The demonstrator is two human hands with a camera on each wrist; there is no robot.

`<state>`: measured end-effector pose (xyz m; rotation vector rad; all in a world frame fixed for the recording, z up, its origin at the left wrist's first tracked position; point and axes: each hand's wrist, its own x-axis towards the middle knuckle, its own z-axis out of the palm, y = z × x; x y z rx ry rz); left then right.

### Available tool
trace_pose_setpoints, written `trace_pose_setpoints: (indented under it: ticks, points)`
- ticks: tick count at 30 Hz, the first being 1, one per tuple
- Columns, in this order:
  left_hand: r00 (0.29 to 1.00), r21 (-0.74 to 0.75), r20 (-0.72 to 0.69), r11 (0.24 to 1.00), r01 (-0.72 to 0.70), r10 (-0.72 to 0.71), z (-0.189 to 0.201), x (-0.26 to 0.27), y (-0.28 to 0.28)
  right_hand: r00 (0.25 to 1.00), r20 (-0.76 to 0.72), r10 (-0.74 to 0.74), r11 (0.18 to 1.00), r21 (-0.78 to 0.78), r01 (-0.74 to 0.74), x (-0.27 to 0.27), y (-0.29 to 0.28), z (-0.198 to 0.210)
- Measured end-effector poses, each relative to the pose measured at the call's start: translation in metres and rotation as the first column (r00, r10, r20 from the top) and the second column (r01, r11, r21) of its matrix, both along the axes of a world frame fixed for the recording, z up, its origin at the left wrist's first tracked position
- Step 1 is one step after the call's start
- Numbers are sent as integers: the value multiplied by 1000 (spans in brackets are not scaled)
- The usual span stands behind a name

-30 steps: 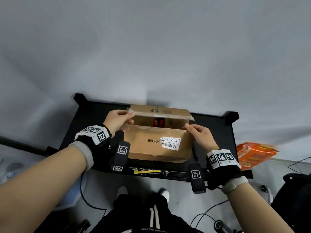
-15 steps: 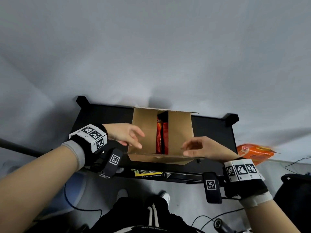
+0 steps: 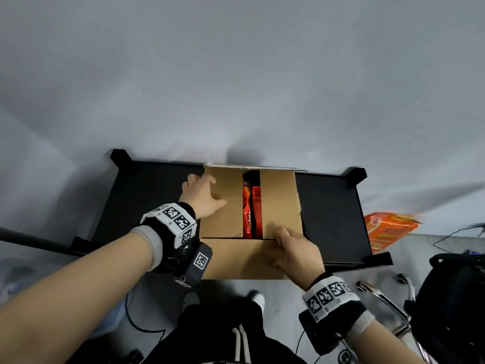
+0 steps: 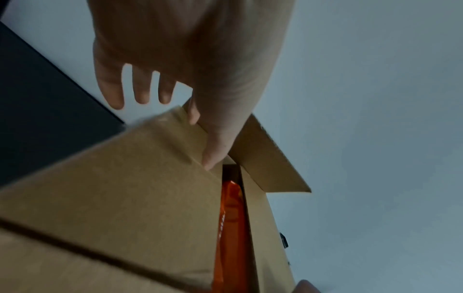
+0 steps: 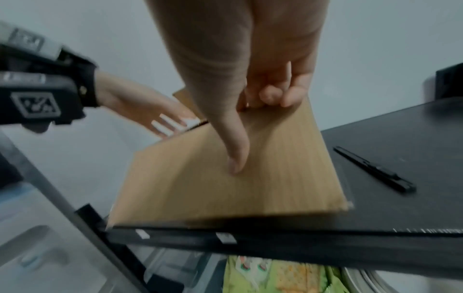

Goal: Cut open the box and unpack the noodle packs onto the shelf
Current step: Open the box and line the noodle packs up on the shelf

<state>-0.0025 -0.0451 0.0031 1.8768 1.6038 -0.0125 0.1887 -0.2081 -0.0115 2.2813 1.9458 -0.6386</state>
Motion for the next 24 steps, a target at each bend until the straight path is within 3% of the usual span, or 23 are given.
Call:
trace_pose_setpoints:
  ticks: [3, 7, 9, 12, 15, 18, 24]
  points:
    - [999, -102, -34, 994, -32, 29, -2, 16, -7, 999, 8, -44, 999, 26, 43, -5, -7, -3]
    - [994, -222, -68, 969, -103, 90, -8, 29, -14, 969, -186, -165, 982, -125, 143, 10, 7, 15]
    - [991, -243, -100, 964, -112, 90, -7, 31, -14, 927, -260, -269, 963, -57, 263, 22, 26, 25]
    - [988, -263, -126, 957, -120, 89, -3, 34, -14, 907, -223, -358, 930, -3, 367, 25, 52, 29]
    - [985, -276, -139, 951, -141, 105, 0, 38, -14, 929, -159, -335, 936, -171, 309, 9, 62, 25]
    - [984, -301, -132, 941, -153, 117, 4, 39, -15, 964, -79, -253, 954, -188, 235, 4, 63, 21]
    - [986, -421, 0, 894, -151, 167, 22, 32, -4, 939, -126, -319, 924, -261, 279, 7, 76, 23]
